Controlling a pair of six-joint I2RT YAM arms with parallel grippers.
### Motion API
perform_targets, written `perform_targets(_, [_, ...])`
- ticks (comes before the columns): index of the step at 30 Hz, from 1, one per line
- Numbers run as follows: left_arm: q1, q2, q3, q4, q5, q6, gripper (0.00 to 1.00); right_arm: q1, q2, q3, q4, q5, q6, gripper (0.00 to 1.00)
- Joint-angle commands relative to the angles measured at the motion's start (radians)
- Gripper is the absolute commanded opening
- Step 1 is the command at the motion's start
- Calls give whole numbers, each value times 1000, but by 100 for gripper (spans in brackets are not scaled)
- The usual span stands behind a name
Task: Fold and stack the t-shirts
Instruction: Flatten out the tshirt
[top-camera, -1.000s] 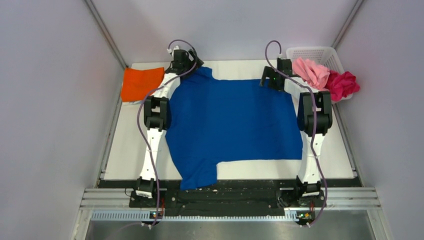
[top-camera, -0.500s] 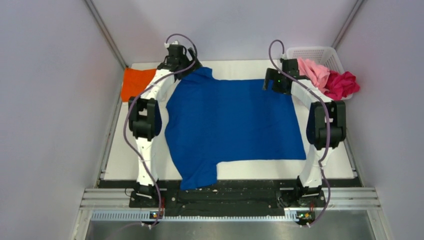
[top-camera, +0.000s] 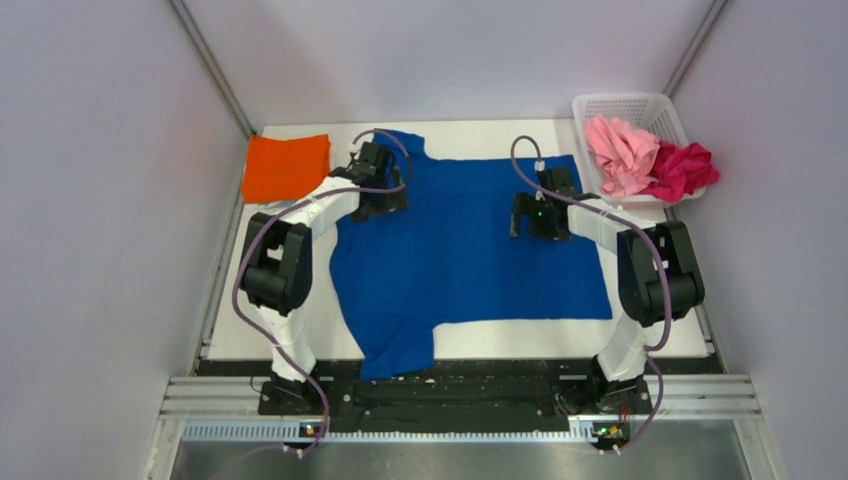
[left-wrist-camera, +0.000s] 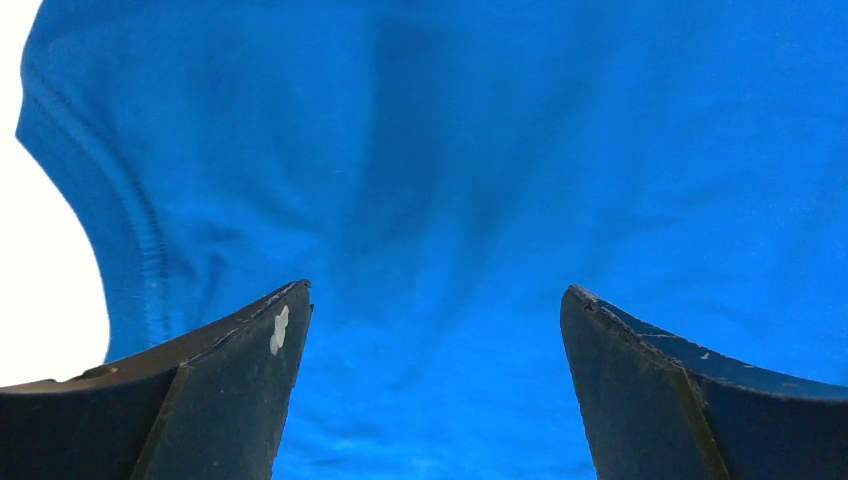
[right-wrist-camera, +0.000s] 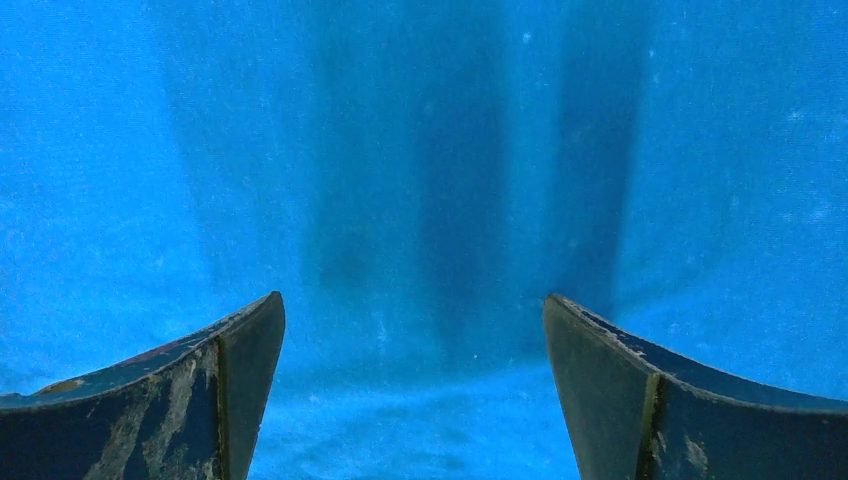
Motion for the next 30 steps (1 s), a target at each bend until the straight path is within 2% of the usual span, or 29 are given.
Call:
perform_targets(1, [10,123,72,-129,-155,8,99,19,28,30,41,14,10,99])
perform_targets(3, [19,188,130,-165,-208,-1,99,29,61,45,39,14,7,99])
perform_targets(7, [78,320,255,-183,-143,6,99,40,125,85,39,14,15,99])
perform_targets(11, [109,442,435,-271,-166,34,98,40,175,129,46,14,20,99])
perform_targets(16, [140,510,535,-234,-154,65,98,40,241,192,34,2,27,99])
perform_targets(20, [157,574,670,-261,-121,88,98,41,236,195,34,13,37,99])
perform_targets(25, [155,564,743,-208,-24,159,99,40,191,232,23,74,20,99])
perform_targets(27, [148,518,747,-197,18,177,99,40,151,252,8,105,15,99])
perform_targets(30, [114,386,689,-191,11,204,99,41,29,211,26,158,52,99])
